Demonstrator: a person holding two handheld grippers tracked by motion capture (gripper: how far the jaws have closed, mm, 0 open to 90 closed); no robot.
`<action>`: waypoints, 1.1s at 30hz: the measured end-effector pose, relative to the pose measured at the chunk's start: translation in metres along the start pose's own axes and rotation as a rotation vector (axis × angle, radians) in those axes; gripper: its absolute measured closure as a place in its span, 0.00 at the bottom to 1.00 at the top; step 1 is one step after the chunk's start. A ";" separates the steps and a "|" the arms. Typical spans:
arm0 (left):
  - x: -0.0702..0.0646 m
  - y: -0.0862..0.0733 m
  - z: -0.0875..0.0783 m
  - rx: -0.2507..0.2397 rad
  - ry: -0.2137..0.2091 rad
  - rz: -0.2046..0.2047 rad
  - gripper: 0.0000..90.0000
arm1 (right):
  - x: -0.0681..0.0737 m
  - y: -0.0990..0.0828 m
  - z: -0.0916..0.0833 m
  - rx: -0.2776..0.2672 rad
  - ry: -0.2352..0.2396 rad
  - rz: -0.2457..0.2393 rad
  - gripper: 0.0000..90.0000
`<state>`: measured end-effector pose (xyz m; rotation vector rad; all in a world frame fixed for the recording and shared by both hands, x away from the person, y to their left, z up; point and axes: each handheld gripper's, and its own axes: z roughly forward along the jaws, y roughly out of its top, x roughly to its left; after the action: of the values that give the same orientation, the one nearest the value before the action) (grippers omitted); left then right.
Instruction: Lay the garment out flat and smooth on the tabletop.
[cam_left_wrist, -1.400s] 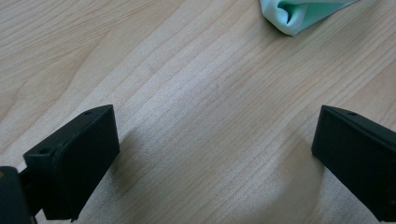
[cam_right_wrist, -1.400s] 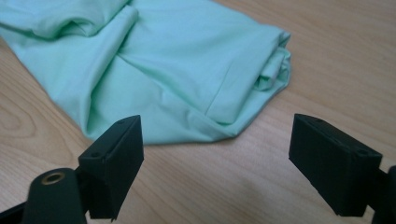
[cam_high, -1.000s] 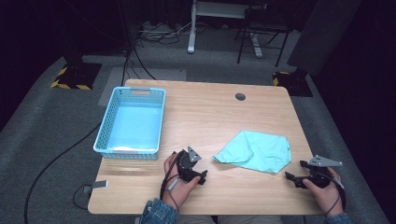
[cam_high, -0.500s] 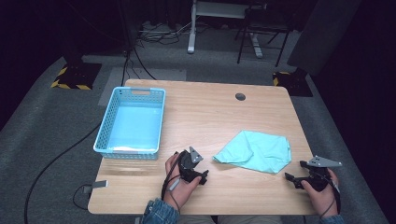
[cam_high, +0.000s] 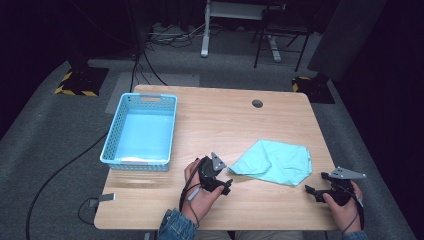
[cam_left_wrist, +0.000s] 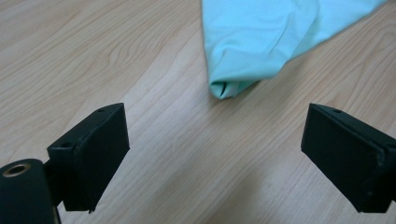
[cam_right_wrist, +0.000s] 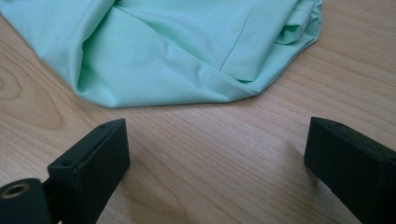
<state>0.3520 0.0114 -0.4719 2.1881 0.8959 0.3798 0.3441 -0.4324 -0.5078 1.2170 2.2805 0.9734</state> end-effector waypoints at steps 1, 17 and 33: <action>-0.001 0.003 0.000 -0.003 -0.002 0.004 0.09 | 0.000 0.000 0.000 0.000 0.000 0.001 0.07; -0.017 0.045 0.006 -0.056 -0.053 0.085 0.11 | 0.000 0.000 0.000 -0.001 -0.004 0.003 0.07; -0.046 0.083 0.034 -0.098 -0.122 0.167 0.20 | 0.000 -0.001 -0.002 -0.002 -0.002 0.006 0.08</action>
<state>0.3770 -0.0793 -0.4349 2.1763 0.6185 0.3575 0.3423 -0.4333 -0.5077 1.2239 2.2754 0.9764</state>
